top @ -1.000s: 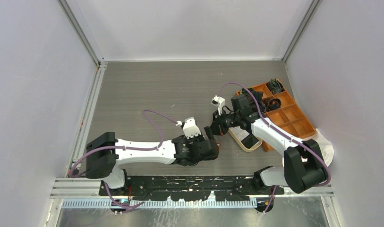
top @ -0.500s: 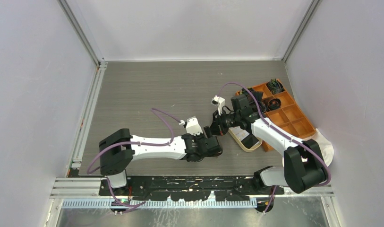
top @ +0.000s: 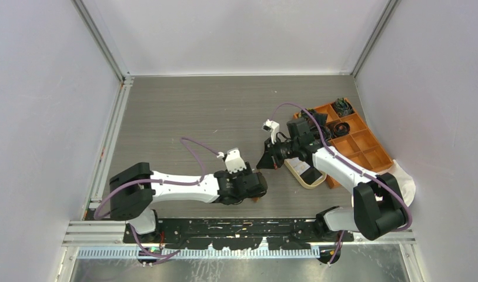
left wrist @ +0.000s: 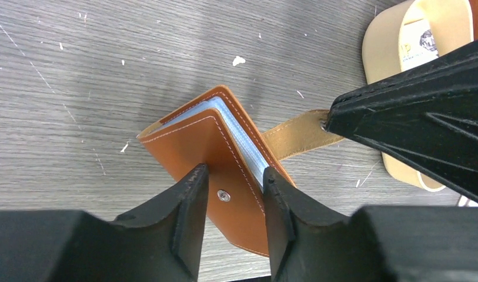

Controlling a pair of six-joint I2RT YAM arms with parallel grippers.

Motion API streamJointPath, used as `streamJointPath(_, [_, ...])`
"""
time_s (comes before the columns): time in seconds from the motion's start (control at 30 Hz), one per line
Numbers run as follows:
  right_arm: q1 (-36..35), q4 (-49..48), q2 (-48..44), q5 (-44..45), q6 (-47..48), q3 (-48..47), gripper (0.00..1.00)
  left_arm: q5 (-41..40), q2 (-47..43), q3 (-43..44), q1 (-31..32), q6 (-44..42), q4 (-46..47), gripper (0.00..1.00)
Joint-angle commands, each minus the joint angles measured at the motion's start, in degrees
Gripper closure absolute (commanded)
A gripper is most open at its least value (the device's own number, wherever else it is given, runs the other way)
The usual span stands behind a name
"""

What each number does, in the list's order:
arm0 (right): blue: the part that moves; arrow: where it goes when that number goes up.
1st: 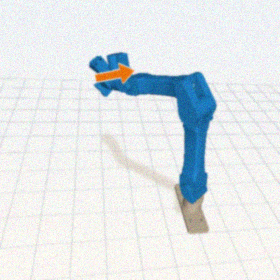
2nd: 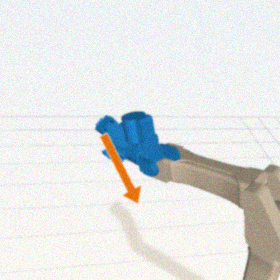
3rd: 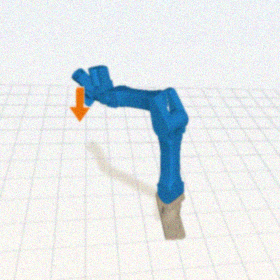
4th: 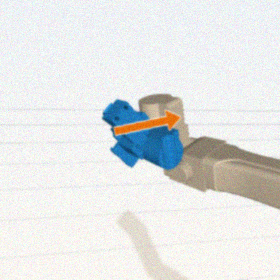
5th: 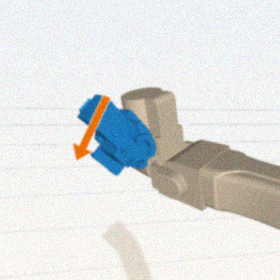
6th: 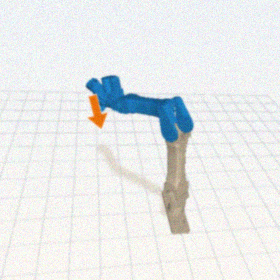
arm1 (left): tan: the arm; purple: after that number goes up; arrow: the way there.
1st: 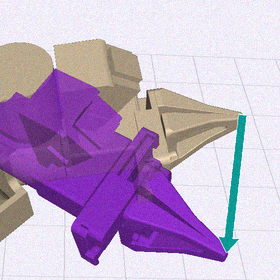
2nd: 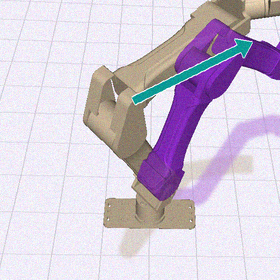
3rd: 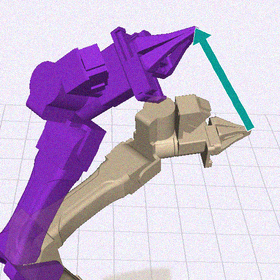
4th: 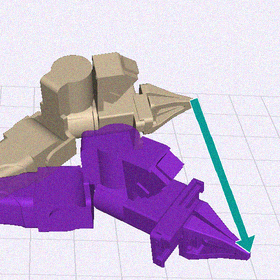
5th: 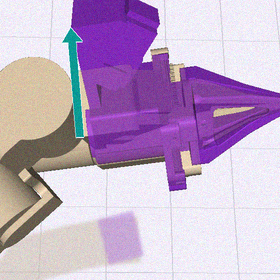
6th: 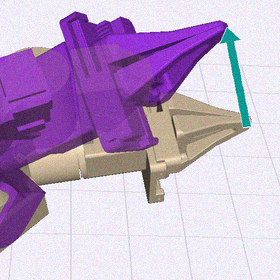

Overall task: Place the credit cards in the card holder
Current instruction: Open the card holder at the center of the board.

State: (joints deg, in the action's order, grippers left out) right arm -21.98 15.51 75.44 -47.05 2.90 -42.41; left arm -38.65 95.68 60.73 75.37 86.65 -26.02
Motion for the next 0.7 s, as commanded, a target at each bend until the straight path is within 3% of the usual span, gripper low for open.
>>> streamJointPath(0.0, [0.3, -1.3, -0.9, -1.9, 0.9, -0.2, 0.99, -0.9, -4.1, -3.3, 0.0, -2.8, 2.0, 0.63])
streamJointPath(0.27, [0.4, -1.9, -1.2, -0.8, 0.4, 0.0, 0.99, -2.9, -7.0, -7.7, -0.2, -9.0, 5.4, 0.9])
streamJointPath(0.47, [0.8, -3.3, -1.9, 1.7, -0.3, 0.4, 0.99, -2.6, -11.1, -14.1, -1.2, -18.7, 14.2, 0.96])
streamJointPath(0.67, [1.0, -3.0, -1.4, 4.1, -0.1, 0.2, 0.99, 4.3, -14.0, -20.0, -5.3, -27.1, 22.2, 1.0])
